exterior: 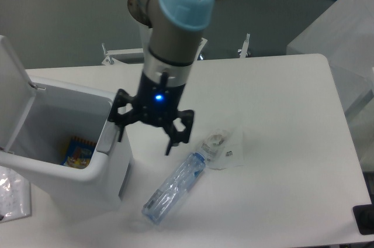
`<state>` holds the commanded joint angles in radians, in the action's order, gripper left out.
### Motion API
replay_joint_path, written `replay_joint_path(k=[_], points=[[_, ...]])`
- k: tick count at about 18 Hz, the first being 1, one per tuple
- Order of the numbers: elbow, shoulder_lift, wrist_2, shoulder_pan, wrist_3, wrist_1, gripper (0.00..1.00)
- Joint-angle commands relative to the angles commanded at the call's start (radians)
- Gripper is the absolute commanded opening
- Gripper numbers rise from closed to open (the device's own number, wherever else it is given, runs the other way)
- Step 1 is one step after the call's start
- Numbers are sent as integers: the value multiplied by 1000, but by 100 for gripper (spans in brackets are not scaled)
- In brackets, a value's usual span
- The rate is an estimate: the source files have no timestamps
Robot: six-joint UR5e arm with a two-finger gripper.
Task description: Open the trash can
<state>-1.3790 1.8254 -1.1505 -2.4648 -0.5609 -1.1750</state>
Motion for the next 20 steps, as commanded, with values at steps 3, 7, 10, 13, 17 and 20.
replay_joint_path(k=[3,7,10,13,17,20], points=[[-3,64,-2,-86,-146,0,100],[29,162,-35,-172,-298,3,100],[43,236,-141,-210,-439,0,100],[49,293,-230,-243,-601,0,100],[123,377,-322,-252,-728,-5,100],[106,380,-353,-253,-728,-9,100]])
